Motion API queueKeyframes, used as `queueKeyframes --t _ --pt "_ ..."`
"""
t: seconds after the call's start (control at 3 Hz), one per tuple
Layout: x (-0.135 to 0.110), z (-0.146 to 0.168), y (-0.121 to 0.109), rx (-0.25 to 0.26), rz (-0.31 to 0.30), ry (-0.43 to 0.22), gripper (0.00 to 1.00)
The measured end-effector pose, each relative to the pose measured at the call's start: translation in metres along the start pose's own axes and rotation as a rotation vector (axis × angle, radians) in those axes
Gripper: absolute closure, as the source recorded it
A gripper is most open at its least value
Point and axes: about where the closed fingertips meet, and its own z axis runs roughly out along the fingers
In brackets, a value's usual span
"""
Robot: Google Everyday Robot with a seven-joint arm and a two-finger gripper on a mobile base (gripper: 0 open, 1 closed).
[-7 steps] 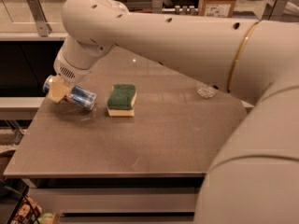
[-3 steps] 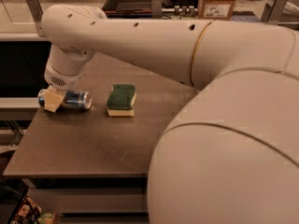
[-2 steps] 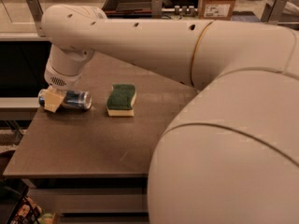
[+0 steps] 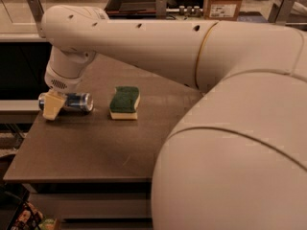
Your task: Knock redbull can over
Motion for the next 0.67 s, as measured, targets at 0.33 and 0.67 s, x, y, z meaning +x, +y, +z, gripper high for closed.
queueKeyframes --t 0.33,0.67 --pt "-0.0002 0.0001 0.0005 -0.001 -0.001 0.000 0.00" --pt "-0.0002 0.0001 0.0005 -0.001 -0.001 0.000 0.00"
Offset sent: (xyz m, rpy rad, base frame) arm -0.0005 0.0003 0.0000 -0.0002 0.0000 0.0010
